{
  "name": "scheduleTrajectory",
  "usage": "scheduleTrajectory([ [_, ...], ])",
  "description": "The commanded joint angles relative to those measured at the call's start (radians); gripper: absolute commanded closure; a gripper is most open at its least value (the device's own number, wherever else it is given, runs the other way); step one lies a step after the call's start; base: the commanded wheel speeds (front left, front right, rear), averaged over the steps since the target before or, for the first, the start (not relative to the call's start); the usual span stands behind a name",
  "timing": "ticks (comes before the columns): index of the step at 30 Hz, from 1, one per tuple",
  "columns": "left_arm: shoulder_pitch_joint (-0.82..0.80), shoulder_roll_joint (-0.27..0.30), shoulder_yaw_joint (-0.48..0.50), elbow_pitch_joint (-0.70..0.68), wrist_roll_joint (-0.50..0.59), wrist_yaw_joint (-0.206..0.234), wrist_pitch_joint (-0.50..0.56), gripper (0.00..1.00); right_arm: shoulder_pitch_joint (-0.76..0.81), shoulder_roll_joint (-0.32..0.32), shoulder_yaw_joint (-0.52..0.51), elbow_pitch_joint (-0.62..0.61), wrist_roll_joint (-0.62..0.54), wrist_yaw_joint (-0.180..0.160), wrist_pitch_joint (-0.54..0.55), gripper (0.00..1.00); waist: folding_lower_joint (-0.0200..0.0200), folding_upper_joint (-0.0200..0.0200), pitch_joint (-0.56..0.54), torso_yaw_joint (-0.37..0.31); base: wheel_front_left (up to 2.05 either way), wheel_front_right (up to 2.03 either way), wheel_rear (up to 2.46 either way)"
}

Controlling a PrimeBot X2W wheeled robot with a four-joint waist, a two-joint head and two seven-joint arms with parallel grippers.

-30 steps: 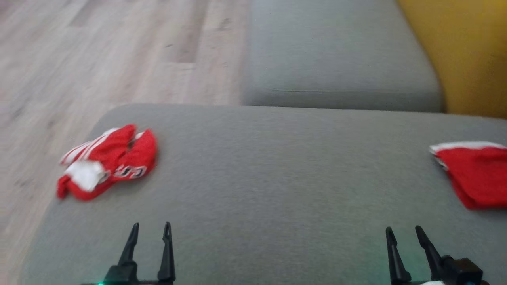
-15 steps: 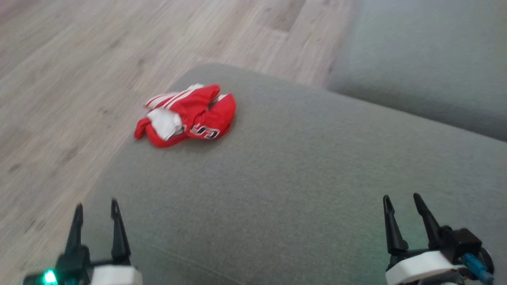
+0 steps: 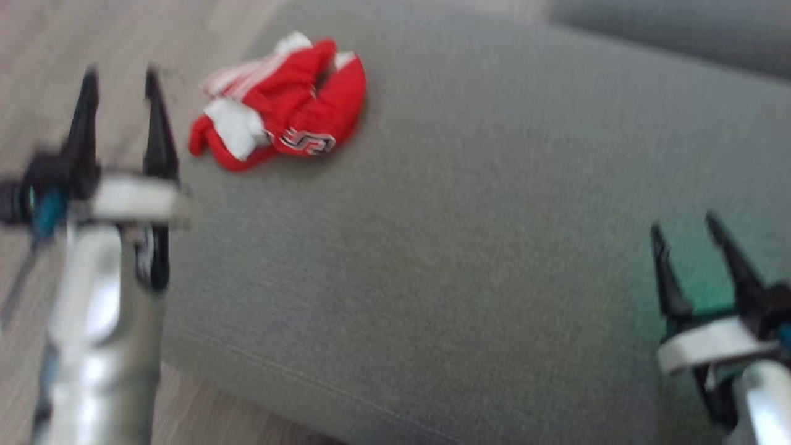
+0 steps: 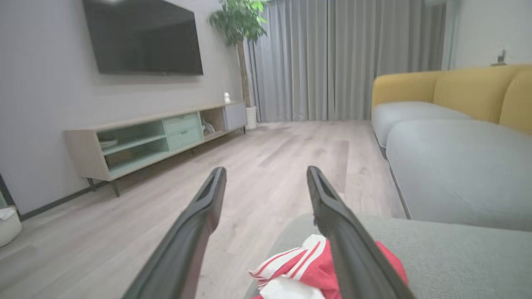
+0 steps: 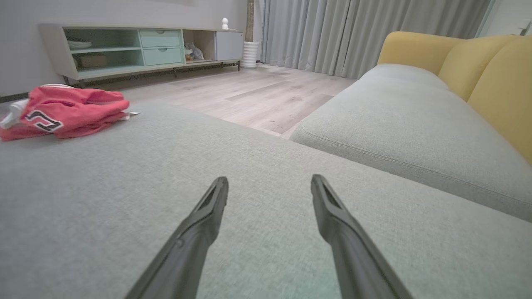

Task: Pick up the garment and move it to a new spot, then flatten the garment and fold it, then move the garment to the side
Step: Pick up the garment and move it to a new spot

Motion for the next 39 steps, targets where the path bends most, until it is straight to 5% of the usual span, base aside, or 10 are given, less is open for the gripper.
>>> scheduleTrajectory([
  [1, -0.078, 0.041, 0.022, 0.014, -0.015, -0.007, 0.019, 0.0, -0.037, -0.028, 0.021, -0.037, -0.011, 0.003, -0.011, 0.0, -0.0004, 0.0, 0.159, -0.067, 0.0, 0.0, 0.0],
  [9, -0.448, 0.151, -0.006, 0.457, -0.055, -0.055, 0.236, 0.0, -0.177, -0.077, 0.056, -0.071, -0.038, 0.003, -0.011, 0.0, -0.0004, 0.0, 0.351, -0.175, 0.0, 0.0, 0.0],
  [20, -0.533, 0.192, -0.052, 0.676, -0.112, -0.066, 0.263, 0.0, -0.188, -0.063, 0.027, -0.086, -0.041, 0.003, -0.011, 0.0, -0.0004, 0.0, 0.413, -0.225, 0.0, 0.0, 0.0],
  [22, -0.538, 0.201, -0.074, 0.668, -0.118, -0.066, 0.208, 1.0, -0.19, -0.055, 0.028, -0.082, -0.043, 0.003, -0.011, 0.0, -0.0004, 0.0, 0.404, -0.229, 0.0, 0.0, 0.0],
  [29, -0.583, 0.261, -0.197, 0.595, -0.101, -0.066, 0.008, 1.0, -0.197, -0.006, 0.046, -0.065, -0.032, 0.003, -0.011, 0.0, -0.0004, 0.0, 0.281, -0.266, 0.0, 0.0, 0.0],
  [39, -0.664, 0.305, -0.378, 0.366, -0.11, -0.066, -0.026, 1.0, -0.111, 0.08, 0.067, -0.044, 0.01, 0.003, -0.011, 0.0, -0.0004, 0.0, -0.01, -0.418, 0.0, 0.0, 0.0],
])
